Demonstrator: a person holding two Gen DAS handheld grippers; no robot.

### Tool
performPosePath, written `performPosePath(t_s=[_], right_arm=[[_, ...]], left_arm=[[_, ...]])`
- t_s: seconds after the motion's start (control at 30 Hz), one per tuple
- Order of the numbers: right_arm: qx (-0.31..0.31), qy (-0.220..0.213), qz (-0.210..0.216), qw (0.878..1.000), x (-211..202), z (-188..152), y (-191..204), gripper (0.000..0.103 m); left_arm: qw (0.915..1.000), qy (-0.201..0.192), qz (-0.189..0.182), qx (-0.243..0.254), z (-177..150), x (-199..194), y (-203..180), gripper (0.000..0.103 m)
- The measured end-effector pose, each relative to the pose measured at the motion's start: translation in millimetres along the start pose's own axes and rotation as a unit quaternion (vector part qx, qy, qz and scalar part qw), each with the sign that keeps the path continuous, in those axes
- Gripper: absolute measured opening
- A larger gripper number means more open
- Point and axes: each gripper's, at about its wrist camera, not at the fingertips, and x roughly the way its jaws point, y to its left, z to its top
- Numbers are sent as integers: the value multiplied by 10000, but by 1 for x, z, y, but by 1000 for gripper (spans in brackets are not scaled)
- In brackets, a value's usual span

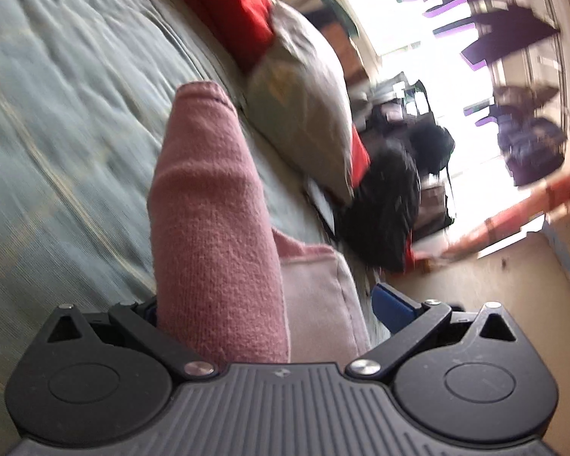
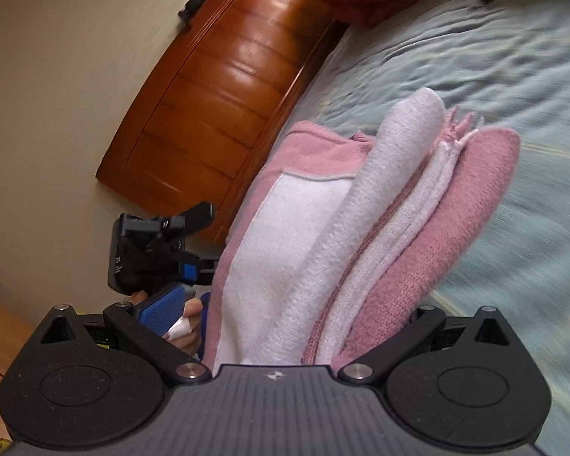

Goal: Fold clothes
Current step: 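Lift the sweater's side edge with both grippers and fold it over the body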

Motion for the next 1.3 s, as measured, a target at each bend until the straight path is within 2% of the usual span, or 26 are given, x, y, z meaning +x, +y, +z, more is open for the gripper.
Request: performPosePath(t_s=[0.3,0.4,0.63,0.9,1.17,1.2,1.3], right_arm=[[10,111,87,9999,91,32,-4,103],[-54,119,44,9999,108,34,-5,103],[49,121,-76,9999,136,30,-15,103],[11,84,-33,10000,133,15,-11,103],[-311,321,1,9990,107,-4,3,103],[-401,383,-77,9984,107,-5,7,103],[-768,584,-693,9929,92,-11,14,103]], left_arm=[[9988,-352,290,-167,54,-17,44,101],[9984,-375,432,18,76,-17,56,101],[9977,-522,430,5,100,-2,80,101],[9952,-645,712,-168,104,1,92,101],[9866,-907,1345,162,103,-12,71,102],[9853,-924,1415,233,102,-15,68,102],[9835,-901,1492,492,97,-24,56,102]])
